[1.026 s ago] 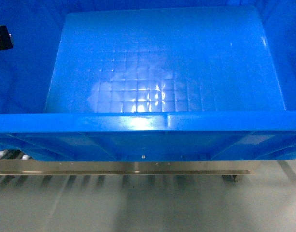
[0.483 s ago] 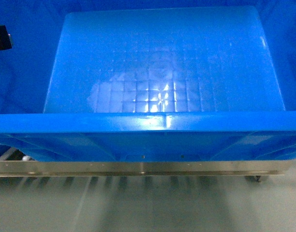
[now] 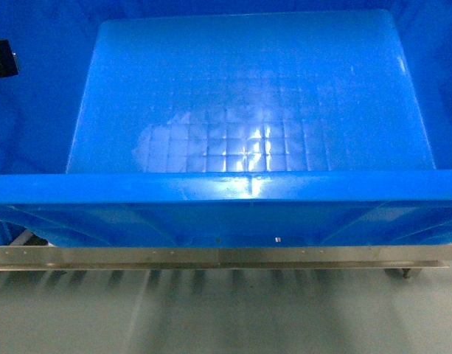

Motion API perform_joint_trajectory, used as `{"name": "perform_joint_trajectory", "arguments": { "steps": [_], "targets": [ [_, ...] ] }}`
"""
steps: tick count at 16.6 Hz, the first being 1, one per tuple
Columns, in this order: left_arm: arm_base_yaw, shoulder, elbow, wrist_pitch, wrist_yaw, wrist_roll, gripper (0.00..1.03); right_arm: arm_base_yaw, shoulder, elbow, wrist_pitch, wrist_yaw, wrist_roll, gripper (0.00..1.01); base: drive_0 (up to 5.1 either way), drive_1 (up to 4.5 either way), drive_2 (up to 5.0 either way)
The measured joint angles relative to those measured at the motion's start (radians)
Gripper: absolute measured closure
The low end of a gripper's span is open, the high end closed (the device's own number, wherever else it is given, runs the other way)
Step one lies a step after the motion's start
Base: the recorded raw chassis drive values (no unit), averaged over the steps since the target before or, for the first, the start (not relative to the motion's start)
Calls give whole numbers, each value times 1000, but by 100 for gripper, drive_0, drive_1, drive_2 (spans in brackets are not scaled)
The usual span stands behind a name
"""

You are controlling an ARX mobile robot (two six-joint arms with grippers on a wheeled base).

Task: Place box next to blue box on left shelf

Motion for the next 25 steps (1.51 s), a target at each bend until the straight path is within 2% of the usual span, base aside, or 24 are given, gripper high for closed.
{"name": "perform_joint_trajectory", "arguments": {
  "steps": [25],
  "targets": [
    [-1, 0, 0, 2, 0, 0, 84, 0, 0, 0, 0, 2, 0, 80, 0, 0, 0]
  ]
}}
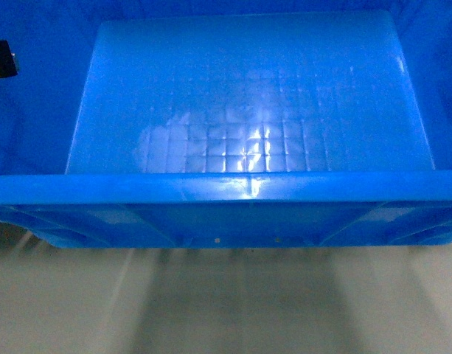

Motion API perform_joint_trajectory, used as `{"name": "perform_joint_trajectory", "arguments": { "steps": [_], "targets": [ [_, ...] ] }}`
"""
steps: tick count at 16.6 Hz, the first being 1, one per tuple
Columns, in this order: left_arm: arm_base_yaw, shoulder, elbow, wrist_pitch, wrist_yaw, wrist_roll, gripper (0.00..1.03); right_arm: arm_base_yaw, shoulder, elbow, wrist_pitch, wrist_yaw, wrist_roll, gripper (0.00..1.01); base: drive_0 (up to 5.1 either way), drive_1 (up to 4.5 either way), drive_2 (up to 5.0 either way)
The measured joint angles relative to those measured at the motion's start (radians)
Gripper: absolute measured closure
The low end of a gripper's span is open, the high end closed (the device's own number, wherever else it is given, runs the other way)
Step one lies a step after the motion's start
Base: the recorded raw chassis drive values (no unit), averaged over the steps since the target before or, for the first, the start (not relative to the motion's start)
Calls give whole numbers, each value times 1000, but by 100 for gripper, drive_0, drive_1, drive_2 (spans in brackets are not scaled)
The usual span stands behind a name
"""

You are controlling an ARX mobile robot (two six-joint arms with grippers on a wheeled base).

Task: Place box next to blue box on left shelf

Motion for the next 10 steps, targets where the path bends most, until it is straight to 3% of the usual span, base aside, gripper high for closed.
{"name": "perform_joint_trajectory", "arguments": {
  "steps": [10],
  "targets": [
    [0, 0, 0, 0, -1, 1, 84, 0, 0, 0, 0, -1, 0, 80, 0, 0, 0]
  ]
}}
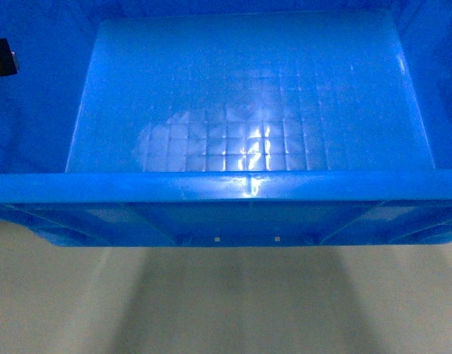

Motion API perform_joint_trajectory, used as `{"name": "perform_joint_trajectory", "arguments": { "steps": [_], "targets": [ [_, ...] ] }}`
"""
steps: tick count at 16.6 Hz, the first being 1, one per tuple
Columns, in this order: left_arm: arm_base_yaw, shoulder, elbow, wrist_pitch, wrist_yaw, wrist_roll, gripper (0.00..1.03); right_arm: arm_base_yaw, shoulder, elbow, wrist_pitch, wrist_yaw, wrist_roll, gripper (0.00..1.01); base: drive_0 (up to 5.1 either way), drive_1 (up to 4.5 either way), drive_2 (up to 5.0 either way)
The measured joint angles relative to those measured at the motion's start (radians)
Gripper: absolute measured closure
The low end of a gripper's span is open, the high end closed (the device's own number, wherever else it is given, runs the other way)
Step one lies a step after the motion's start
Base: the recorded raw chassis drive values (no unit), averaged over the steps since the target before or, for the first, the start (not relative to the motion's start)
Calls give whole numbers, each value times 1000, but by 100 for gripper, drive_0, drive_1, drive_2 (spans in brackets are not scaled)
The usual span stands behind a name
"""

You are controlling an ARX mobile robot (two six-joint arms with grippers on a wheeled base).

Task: Place box next to blue box on left shelf

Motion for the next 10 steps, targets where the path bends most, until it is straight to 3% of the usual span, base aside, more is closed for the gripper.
{"name": "perform_joint_trajectory", "arguments": {
  "steps": [10],
  "targets": [
    [0, 0, 0, -1, 0, 0, 84, 0, 0, 0, 0, 1, 0, 80, 0, 0, 0]
  ]
}}
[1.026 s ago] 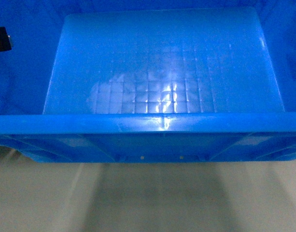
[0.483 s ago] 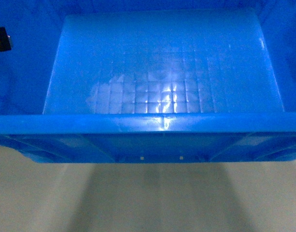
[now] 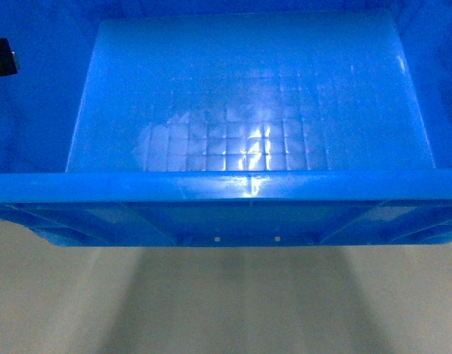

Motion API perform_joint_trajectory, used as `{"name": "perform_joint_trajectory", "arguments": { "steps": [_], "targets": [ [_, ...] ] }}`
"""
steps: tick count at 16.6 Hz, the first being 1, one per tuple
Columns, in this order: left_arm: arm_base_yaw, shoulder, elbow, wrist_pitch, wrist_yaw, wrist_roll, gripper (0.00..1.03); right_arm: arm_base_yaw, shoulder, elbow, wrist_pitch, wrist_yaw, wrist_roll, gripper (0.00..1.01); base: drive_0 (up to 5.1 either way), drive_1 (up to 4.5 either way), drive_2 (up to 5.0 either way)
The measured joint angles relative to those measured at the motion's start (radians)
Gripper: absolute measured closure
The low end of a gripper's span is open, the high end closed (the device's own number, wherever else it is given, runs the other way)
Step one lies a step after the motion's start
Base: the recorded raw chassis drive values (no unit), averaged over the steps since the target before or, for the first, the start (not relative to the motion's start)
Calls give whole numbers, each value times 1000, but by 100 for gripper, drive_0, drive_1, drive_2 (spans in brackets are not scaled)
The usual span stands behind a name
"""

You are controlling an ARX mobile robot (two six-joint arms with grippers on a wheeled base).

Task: Place box next to blue box on left shelf

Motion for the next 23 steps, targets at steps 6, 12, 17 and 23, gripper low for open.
{"name": "perform_joint_trajectory", "arguments": {
  "steps": [6, 12, 17, 23],
  "targets": [
    [0, 0, 0, 0, 0, 0, 84, 0, 0, 0, 0, 0, 0, 80, 0, 0, 0],
    [0, 0, 0, 0, 0, 0, 84, 0, 0, 0, 0, 0, 0, 80, 1, 68, -66],
    [0, 0, 0, -1, -1, 0, 84, 0, 0, 0, 0, 0, 0, 80, 6, 406, -394],
    [0, 0, 0, 1, 0, 0, 84, 0, 0, 0, 1, 0, 0, 80, 6, 406, -394]
  ]
}}
